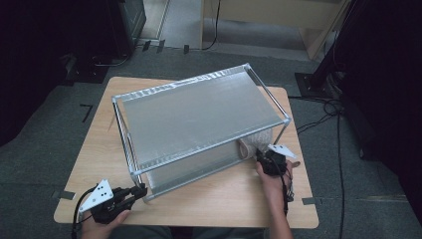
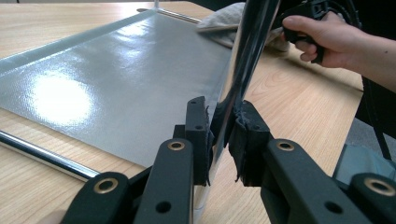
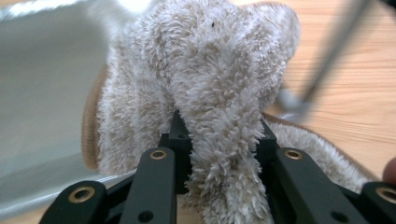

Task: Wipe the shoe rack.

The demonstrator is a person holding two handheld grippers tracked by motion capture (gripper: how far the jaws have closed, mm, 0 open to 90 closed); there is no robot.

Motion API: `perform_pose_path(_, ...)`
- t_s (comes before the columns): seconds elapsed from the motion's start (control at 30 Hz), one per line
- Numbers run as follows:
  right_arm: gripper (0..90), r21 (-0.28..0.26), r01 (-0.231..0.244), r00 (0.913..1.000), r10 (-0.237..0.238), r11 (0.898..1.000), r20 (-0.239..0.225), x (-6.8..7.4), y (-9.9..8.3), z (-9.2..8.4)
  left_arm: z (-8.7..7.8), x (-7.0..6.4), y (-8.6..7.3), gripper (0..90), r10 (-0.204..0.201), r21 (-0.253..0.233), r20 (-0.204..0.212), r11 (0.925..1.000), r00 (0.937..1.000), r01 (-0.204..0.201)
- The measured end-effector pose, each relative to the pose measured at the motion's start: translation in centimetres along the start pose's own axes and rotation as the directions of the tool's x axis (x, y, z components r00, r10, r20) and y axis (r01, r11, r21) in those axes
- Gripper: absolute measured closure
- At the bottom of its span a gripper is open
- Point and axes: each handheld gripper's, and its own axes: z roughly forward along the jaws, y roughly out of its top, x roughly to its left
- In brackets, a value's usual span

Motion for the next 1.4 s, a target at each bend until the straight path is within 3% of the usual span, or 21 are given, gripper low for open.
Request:
perform_pose_path(0.07, 70.6, -0.037, -0.029, 0.9995, 0.029, 0.999, 0.009, -0.9, 0.4, -0.8, 0.0, 0.0, 0.0, 78.2, 0.003, 0.001, -0.002, 1.0000, 1.0000, -0.003)
perform_pose_path(0.1, 70.7, -0.081, -0.053, 0.9986, 0.053, 0.995, -0.001, -1.1, 1.1, -1.8, 0.0, 0.0, 0.0, 78.2, 0.002, 0.001, -0.003, 1.0000, 1.0000, -0.002)
perform_pose_path(0.13, 70.7, -0.081, -0.053, 0.9986, 0.053, 0.995, -0.001, -1.1, 1.1, -1.8, 0.0, 0.0, 0.0, 78.2, 0.002, 0.001, -0.003, 1.0000, 1.0000, -0.002)
perform_pose_path(0.17, 70.7, -0.138, -0.057, 0.9984, 0.057, 0.989, -0.008, -1.0, 1.9, -3.2, 0.0, 0.0, 0.0, 78.2, 0.002, 0.001, -0.003, 1.0000, 1.0000, -0.002)
perform_pose_path(0.27, 70.8, -0.238, -0.051, 0.9986, 0.045, 0.970, -0.028, -0.6, 3.2, -5.5, 0.0, 0.0, 0.0, 78.2, 0.003, 0.002, -0.004, 1.0000, 1.0000, -0.003)
perform_pose_path(0.37, 70.8, -0.309, -0.037, 0.9990, 0.028, 0.950, -0.034, -0.2, 4.0, -7.3, 0.0, 0.0, 0.0, 78.2, 0.004, 0.001, -0.004, 1.0000, 1.0000, -0.004)
perform_pose_path(0.47, 70.9, -0.320, -0.037, 0.9988, 0.025, 0.947, -0.041, 0.2, 4.2, -7.8, 0.0, 0.0, 0.0, 78.2, 0.003, 0.001, -0.004, 1.0000, 1.0000, -0.003)
perform_pose_path(0.6, 70.9, -0.286, -0.034, 0.9963, 0.010, 0.958, -0.085, 1.2, 3.7, -7.2, 0.1, 0.0, 0.0, 78.3, 0.006, 0.003, -0.005, 1.0000, 1.0000, -0.006)
perform_pose_path(0.67, 70.8, -0.252, -0.008, 0.9920, -0.024, 0.968, -0.124, 2.8, 3.1, -6.5, 0.1, -0.1, 0.0, 78.2, 0.003, 0.002, -0.004, 1.0000, 1.0000, -0.003)
perform_pose_path(0.83, 70.7, -0.213, 0.069, 0.9714, -0.115, 0.975, -0.208, 6.8, 1.9, -5.5, 0.2, -0.1, 0.0, 78.2, 0.000, 0.000, 0.002, 1.0000, 1.0000, 0.000)
perform_pose_path(0.9, 70.6, -0.174, 0.121, 0.9499, -0.165, 0.977, -0.266, 9.2, 0.9, -4.5, 0.3, -0.2, 0.0, 78.2, 0.000, 0.001, 0.006, 1.0000, 1.0000, 0.000)
perform_pose_path(0.93, 70.6, -0.174, 0.121, 0.9499, -0.165, 0.977, -0.266, 9.2, 0.9, -4.5, 0.3, -0.2, 0.0, 78.1, 0.000, 0.001, 0.006, 1.0000, 1.0000, 0.000)
perform_pose_path(0.97, 70.6, -0.137, 0.168, 0.9305, -0.203, 0.976, -0.305, 11.4, -0.3, -3.6, 0.3, -0.3, 0.0, 78.1, -0.003, 0.002, 0.010, 1.0000, 0.9999, 0.003)
perform_pose_path(1.13, 70.4, -0.084, 0.284, 0.8678, -0.293, 0.955, -0.401, 16.8, -3.1, -2.0, 0.6, -0.6, 0.0, 77.9, 0.000, 0.005, 0.019, 1.0000, 0.9998, 0.000)
perform_pose_path(1.23, 70.1, -0.083, 0.355, 0.8108, -0.351, 0.931, -0.468, 19.9, -4.7, -2.0, 0.6, -0.6, 0.0, 77.8, -0.004, 0.005, 0.021, 1.0000, 0.9998, 0.004)
perform_pose_path(1.27, 70.1, -0.083, 0.355, 0.8108, -0.351, 0.931, -0.468, 19.9, -4.7, -2.0, 0.6, -0.6, 0.0, 77.8, -0.004, 0.005, 0.021, 1.0000, 0.9998, 0.004)
perform_pose_path(1.3, 70.0, -0.090, 0.390, 0.7761, -0.380, 0.916, -0.503, 21.2, -5.5, -2.3, 0.6, -0.6, 0.0, 77.8, -0.005, 0.006, 0.021, 1.0000, 0.9998, 0.004)
perform_pose_path(1.4, 69.8, -0.116, 0.445, 0.7358, -0.437, 0.888, -0.518, 22.3, -6.2, -2.6, 0.6, -0.7, 0.0, 78.0, 0.004, 0.008, 0.016, 1.0000, 0.9999, -0.005)
